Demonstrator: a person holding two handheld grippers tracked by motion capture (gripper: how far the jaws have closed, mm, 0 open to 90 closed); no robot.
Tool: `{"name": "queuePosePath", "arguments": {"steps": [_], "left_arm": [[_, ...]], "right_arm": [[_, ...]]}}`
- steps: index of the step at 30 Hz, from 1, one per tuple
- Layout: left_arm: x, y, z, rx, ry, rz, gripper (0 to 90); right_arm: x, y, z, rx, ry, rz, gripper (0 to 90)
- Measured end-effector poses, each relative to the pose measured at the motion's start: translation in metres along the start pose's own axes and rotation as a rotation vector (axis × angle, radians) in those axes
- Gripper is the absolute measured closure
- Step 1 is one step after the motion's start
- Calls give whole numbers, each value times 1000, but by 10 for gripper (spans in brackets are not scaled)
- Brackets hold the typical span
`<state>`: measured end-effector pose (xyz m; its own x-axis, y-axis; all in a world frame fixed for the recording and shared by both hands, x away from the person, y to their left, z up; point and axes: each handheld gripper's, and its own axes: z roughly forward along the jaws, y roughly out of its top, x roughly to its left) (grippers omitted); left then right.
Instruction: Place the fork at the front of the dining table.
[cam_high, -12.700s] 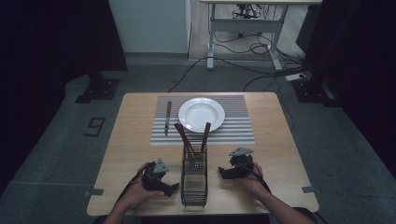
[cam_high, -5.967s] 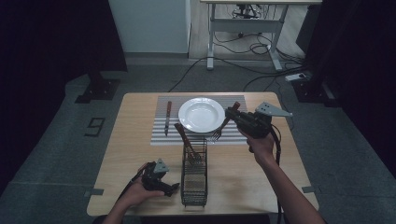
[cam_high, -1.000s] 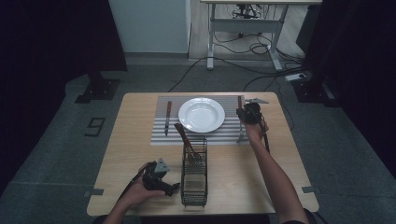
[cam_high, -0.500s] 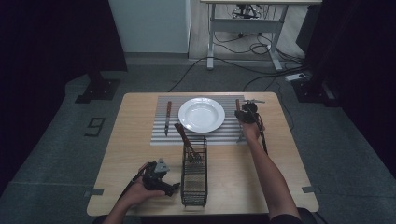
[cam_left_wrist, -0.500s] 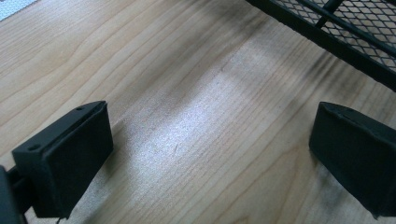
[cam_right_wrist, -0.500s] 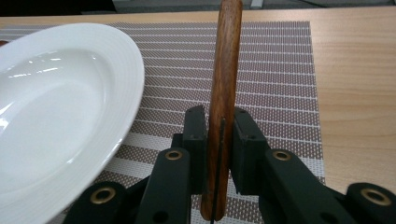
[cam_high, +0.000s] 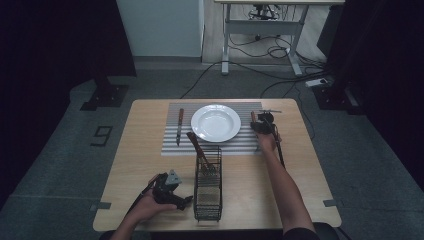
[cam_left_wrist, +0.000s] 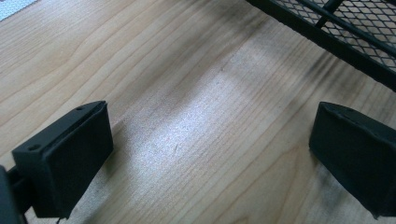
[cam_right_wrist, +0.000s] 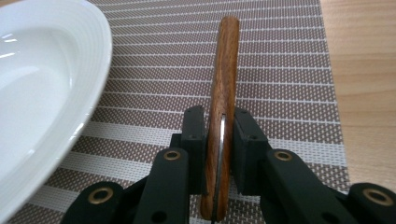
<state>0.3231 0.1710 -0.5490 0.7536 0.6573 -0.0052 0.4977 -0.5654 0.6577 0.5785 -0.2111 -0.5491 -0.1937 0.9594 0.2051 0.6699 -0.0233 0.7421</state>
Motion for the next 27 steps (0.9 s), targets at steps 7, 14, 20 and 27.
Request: {"name": "queuePosePath", "arguments": {"steps": [7,14,20,27], "left_arm": [[0,0,0,0,0,0,0],[0,0,0,0,1,0,0],[0,0,0,0,1,-1,0],[0,0,0,0,1,-1,0]], "right_arm": [[6,4,2,30,-32,-63,761],[10,2,2,26,-47,-96,718],[9,1,0,23,-34,-89,687],[0,2,-17,29,17,-80,663]]}}
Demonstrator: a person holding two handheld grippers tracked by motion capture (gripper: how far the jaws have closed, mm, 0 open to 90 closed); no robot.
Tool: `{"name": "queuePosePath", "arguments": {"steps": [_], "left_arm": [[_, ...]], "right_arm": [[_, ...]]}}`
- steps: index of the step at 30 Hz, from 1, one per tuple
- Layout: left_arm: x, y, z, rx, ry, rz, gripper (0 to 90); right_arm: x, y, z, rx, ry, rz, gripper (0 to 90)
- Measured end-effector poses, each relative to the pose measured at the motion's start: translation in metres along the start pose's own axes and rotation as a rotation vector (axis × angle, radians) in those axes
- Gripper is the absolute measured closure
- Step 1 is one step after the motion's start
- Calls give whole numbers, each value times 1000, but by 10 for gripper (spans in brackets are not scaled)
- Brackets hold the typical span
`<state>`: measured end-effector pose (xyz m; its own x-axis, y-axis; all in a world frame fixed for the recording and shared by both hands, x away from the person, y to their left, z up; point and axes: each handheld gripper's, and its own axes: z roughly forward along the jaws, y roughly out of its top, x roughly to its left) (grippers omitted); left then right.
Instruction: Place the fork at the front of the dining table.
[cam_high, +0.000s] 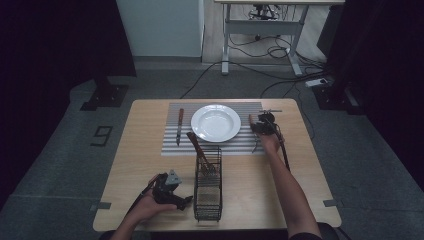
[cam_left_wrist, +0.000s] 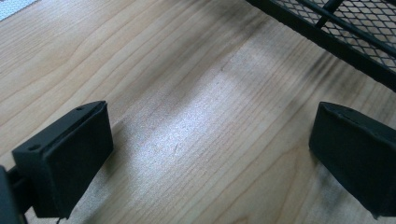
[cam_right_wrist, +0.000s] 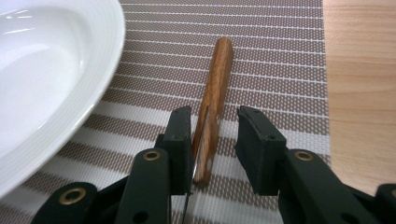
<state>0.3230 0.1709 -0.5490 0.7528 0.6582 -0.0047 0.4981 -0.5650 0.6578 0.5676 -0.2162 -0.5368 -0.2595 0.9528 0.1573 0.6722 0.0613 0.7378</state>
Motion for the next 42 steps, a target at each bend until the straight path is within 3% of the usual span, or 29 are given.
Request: {"name": "queuePosePath", "arguments": {"steps": [2,9,16,20,31,35,42], "left_arm": [[0,0,0,0,1,-1,0],[0,0,0,0,1,-1,0],[0,0,0,0,1,-1,0],[0,0,0,0,1,-2,0],[-1,0,0,0,2,-3,0],[-1,0,0,0,2,-3,0],[-1,0,0,0,1,-2,0]], "right_arm": [[1,-2,-8,-19,15,-7,673],[8,-10,-21,18,-2,-43,665],[13,-18,-12,63,-28,-96,729],[16,-18,-7,45,-54,-112,780],[19,0,11,60,-79,-83,805],[14,6,17,52,-65,-31,805],[12,7,22,34,-46,-10,802]]}}
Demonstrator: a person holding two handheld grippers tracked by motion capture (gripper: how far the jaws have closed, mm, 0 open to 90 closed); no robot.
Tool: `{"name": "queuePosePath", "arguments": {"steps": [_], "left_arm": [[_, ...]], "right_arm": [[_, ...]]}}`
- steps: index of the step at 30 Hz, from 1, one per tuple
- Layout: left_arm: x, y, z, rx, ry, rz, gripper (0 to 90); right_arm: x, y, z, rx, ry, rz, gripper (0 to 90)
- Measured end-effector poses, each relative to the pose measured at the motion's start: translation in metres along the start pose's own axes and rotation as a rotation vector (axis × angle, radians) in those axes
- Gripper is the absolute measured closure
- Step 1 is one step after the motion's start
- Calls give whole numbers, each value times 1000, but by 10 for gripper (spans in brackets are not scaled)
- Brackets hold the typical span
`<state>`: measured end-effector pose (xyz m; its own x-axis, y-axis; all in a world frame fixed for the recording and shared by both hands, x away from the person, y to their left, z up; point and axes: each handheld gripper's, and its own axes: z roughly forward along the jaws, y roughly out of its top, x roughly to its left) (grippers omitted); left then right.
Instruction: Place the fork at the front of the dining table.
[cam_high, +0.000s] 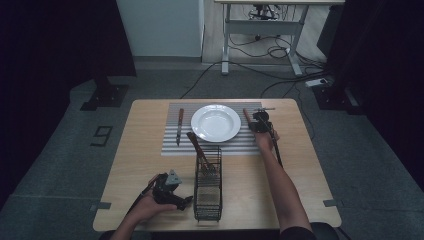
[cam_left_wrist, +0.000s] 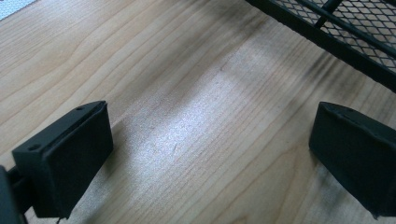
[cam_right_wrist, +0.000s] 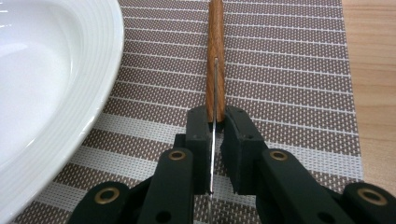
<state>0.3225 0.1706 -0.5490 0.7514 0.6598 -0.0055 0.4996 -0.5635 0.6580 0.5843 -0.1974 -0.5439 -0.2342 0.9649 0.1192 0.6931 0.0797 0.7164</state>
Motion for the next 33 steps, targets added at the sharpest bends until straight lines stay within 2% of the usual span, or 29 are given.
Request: {"name": "queuePosePath", "arguments": {"steps": [5,7,14,19,27,31,32,33], "left_arm": [[0,0,0,0,0,0,0],[0,0,0,0,0,0,0],[0,0,0,0,0,0,0],[0,0,0,0,0,0,0],[0,0,0,0,0,0,0],[0,0,0,0,0,0,0],[0,0,0,0,-1,0,0],[0,0,0,0,-1,0,0]], "right_arm": [[-2,0,-1,8,6,-8,771],[-3,1,-3,19,-7,-33,757],[-7,1,-4,30,-21,-54,707],[-11,1,-6,38,-28,-49,700],[-15,1,-11,37,15,-43,673],[-12,1,-22,14,-3,-78,615],[-9,-1,-30,-17,-25,-101,546],[-9,-2,-33,-19,-16,-103,514]]}}
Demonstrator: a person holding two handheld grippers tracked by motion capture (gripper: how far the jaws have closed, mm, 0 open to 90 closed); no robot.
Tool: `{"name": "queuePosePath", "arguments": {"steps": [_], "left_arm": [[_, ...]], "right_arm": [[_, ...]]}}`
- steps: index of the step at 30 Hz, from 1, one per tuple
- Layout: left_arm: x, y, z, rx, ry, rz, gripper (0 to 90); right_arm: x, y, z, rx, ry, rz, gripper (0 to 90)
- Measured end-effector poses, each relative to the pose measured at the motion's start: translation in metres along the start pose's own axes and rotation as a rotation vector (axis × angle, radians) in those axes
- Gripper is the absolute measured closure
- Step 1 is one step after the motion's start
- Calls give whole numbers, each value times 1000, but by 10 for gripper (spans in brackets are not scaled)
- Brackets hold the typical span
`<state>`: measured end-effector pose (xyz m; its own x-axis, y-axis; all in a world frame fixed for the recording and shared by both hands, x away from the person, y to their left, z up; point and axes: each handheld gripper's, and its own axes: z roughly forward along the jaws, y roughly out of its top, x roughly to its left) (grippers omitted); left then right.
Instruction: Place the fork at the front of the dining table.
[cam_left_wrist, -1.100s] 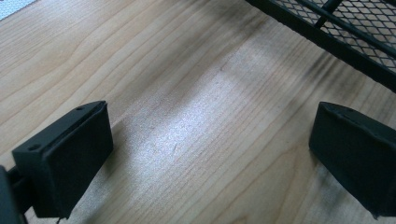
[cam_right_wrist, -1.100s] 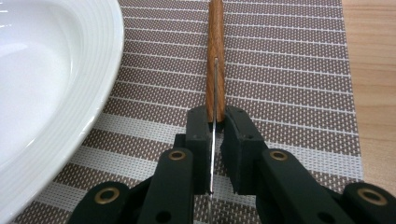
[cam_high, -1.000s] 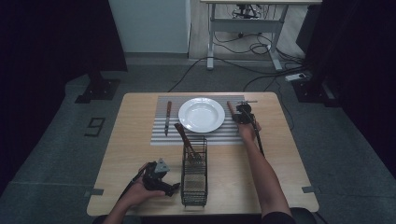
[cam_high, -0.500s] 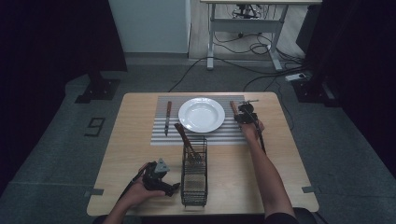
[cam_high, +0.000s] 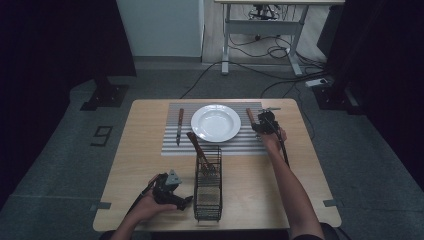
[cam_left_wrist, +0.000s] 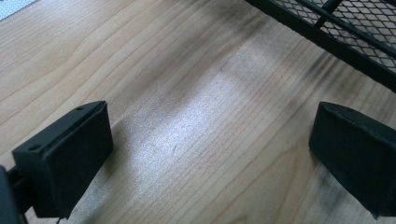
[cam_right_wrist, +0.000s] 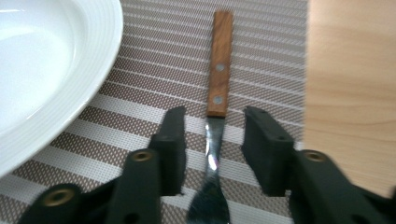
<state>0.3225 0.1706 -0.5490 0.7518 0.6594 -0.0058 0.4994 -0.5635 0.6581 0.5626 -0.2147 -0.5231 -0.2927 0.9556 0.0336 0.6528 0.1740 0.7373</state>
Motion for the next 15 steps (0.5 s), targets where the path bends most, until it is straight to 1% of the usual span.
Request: {"name": "queuePosePath", "arguments": {"steps": [1,2,3,5,6,7,8,9,11,12,15], "left_arm": [[0,0,0,0,1,0,0],[0,0,0,0,1,0,0],[0,0,0,0,1,0,0],[0,0,0,0,1,0,0],[0,0,0,0,1,0,0],[0,0,0,0,1,0,0],[0,0,0,0,0,-1,0],[0,0,0,0,0,-1,0],[0,0,0,0,0,-1,0],[0,0,0,0,0,-1,0],[0,0,0,0,0,-1,0]], "right_arm": [[-1,0,-3,9,17,0,482],[-1,-1,-5,13,42,6,468],[-2,-2,-8,7,68,12,463],[-2,-6,-12,3,93,9,425],[-2,-6,-12,3,93,9,425],[-1,-11,-15,28,115,-6,396],[-2,-12,-15,46,131,-14,394],[-1,-16,-17,38,134,-17,401],[-2,-21,-19,27,126,-27,401],[-2,-21,-19,27,126,-27,401],[-6,-29,-16,43,134,-13,399]]}}
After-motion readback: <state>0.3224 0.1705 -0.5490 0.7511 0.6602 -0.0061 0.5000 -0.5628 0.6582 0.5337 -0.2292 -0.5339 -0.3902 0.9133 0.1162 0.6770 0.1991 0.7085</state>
